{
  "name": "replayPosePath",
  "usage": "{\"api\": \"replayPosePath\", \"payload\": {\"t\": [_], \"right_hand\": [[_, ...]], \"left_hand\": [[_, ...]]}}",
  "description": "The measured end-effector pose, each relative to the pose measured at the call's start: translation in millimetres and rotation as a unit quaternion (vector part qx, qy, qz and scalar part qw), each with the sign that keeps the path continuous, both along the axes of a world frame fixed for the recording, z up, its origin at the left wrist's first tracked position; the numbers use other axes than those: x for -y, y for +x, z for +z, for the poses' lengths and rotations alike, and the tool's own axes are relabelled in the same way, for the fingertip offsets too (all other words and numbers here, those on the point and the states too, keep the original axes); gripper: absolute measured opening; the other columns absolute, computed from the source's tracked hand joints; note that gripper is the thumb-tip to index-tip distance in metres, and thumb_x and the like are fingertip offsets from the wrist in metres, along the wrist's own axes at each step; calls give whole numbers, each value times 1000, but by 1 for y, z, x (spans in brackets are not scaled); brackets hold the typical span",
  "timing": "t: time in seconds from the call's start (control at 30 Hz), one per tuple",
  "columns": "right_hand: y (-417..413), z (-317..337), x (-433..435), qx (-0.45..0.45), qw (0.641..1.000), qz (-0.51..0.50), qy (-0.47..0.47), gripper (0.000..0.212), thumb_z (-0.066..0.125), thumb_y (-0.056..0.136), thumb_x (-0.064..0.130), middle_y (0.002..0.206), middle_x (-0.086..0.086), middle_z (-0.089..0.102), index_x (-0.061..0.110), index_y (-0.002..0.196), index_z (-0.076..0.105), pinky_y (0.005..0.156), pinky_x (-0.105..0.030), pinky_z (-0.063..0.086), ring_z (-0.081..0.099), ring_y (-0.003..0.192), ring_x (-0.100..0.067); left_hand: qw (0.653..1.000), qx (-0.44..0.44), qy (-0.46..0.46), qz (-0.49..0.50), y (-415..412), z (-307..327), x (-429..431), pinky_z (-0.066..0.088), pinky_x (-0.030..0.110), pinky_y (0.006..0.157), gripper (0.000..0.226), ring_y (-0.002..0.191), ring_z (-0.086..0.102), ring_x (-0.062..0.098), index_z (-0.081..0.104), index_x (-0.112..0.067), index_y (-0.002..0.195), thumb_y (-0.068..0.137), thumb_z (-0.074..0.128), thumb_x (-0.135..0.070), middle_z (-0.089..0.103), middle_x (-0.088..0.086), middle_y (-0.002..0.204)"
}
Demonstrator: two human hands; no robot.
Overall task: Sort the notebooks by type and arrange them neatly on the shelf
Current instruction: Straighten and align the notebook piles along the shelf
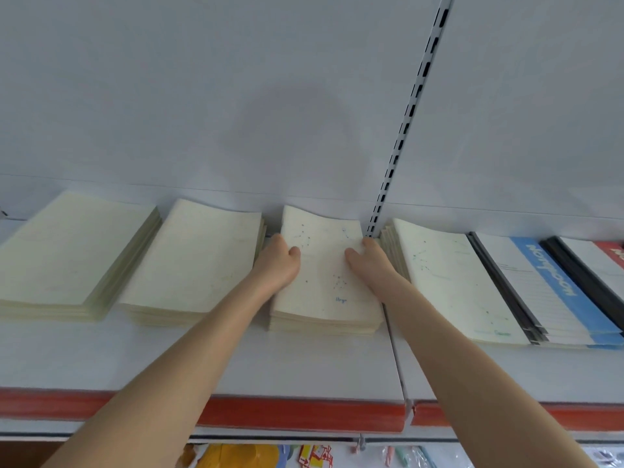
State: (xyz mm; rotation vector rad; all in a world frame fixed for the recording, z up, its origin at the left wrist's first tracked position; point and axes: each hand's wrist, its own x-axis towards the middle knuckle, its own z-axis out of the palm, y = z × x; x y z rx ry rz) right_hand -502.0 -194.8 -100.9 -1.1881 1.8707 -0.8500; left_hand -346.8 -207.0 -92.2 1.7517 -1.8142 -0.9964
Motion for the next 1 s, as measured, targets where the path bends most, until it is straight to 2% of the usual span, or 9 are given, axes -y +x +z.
{"api": "replayPosePath", "payload": {"t": [0.1,0.27,0.4,0.5,0.57,0.63,0.7,0.83,1.0], "right_hand": [[-3,-3,14,24,1000,-6,-3,42,41,96,18,111,-2,47,9,136,33,90,-31,42,50,103,-23],[-5,-11,19,15,1000,-9,-3,34,42,94,19,111,-7,54,9,127,39,94,-44,47,56,105,-28],[-5,-15,21,8,1000,-8,-8,44,41,95,20,128,-9,51,7,136,33,100,-44,43,51,118,-29],[-4,-16,21,-3,1000,-6,-1,49,39,96,22,136,-12,45,9,141,26,102,-43,41,48,121,-29],[-5,-15,21,-11,1000,-3,1,46,39,97,22,124,-10,50,8,139,27,95,-36,43,52,110,-27],[-5,-12,21,-8,1000,4,1,43,38,97,21,116,-8,50,8,137,28,86,-32,42,52,103,-25],[-6,-9,18,-1,1000,5,2,44,40,97,22,125,-7,49,10,138,29,90,-33,41,51,112,-27],[-7,-9,6,30,1000,4,-9,46,41,96,23,132,2,46,14,140,29,99,-33,40,47,120,-23],[-5,-13,2,50,998,-10,-30,47,44,94,22,130,-3,50,14,139,33,101,-42,43,51,116,-23]], "left_hand": [[999,-30,6,15,-2,-5,17,32,28,56,36,64,42,12,36,3,124,99,32,-21,43,3,78],[997,-80,-1,3,-1,-17,21,39,31,65,39,74,49,17,29,-3,133,99,29,-21,54,14,96],[997,-70,-19,0,-1,-26,23,38,24,59,45,74,50,8,22,-6,142,99,29,-21,53,5,106],[998,-58,-13,5,-1,-30,23,40,32,88,48,113,50,20,18,-8,144,100,29,-23,42,10,139],[998,-59,2,6,0,-29,24,35,35,98,49,126,42,25,16,-10,146,100,29,-24,35,10,145],[997,-74,16,8,0,-25,23,36,40,102,49,127,41,27,17,-11,145,99,29,-25,36,11,144],[995,-95,26,14,0,-21,22,37,41,102,48,124,43,26,19,-11,144,99,30,-26,38,10,143],[990,-136,18,16,2,-18,11,42,34,85,31,97,51,20,37,-11,126,98,34,-23,52,8,120],[990,-139,-9,2,5,-23,6,43,32,85,39,100,53,16,33,-14,134,95,35,-19,52,2,121]]}}
